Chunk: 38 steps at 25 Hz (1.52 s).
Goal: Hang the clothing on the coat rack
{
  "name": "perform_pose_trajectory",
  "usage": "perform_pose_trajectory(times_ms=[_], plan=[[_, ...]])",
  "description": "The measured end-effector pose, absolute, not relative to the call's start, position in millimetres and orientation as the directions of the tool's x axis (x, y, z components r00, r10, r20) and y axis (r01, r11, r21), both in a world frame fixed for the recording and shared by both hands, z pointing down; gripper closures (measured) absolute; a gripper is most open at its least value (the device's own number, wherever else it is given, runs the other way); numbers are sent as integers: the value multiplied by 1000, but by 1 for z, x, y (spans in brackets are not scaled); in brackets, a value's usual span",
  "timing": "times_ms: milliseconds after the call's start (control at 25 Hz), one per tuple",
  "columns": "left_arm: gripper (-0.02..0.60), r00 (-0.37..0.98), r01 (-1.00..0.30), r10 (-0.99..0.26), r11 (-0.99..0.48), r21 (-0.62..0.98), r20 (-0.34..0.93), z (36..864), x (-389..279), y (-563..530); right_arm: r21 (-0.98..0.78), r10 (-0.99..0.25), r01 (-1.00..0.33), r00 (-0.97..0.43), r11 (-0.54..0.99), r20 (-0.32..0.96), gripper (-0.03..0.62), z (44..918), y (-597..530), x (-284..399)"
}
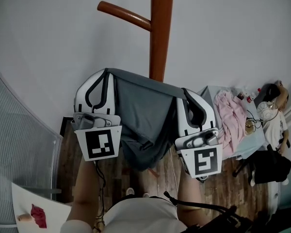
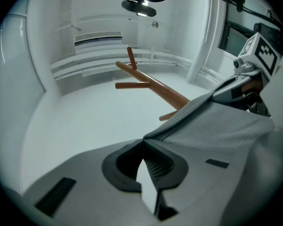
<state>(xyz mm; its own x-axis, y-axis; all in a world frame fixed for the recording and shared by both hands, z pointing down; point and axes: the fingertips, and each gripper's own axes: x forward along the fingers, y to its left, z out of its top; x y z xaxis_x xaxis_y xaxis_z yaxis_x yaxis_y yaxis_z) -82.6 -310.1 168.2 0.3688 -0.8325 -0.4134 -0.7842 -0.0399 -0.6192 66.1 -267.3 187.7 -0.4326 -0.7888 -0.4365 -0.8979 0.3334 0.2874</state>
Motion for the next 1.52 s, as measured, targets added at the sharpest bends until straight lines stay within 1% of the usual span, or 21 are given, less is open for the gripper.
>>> perform_pose_trajectory(times_ms=[240, 440, 640, 880, 1080, 1200, 1360, 1440, 1520], plan=[[568, 381, -798, -839, -86, -597, -388, 187, -78, -320, 290, -803, -895, -437, 340, -405, 565, 203, -273, 68], [568, 384, -803, -846, -109, -586, -370, 205, -78, -325, 259, -806, -899, -434, 354, -403, 565, 211, -274, 65], [568, 383, -812, -860, -140, -567, -337, 226, -78, -333, 317, -832, -876, -459, 364, -312, 565, 238, -280, 65], [568, 385, -815, -870, -165, -556, -307, 243, -74, -338, 225, -823, -894, -445, 387, -352, 564, 236, -284, 64], [568, 387, -816, -877, -183, -549, -283, 254, -71, -338, 236, -838, -891, -448, 389, -310, 564, 251, -287, 67], [568, 376, -820, -896, -202, -536, -237, 270, -73, -338, 211, -837, -895, -443, 393, -320, 565, 254, -287, 67], [568, 374, -831, -903, -225, -509, -211, 282, -75, -336, 250, -860, -885, -449, 392, -241, 565, 275, -288, 69], [568, 367, -842, -911, -240, -483, -188, 290, -75, -336, 252, -865, -883, -450, 395, -223, 565, 280, -289, 71], [568, 370, -844, -909, -242, -478, -194, 292, -73, -336, 248, -866, -884, -450, 397, -217, 564, 282, -289, 72]])
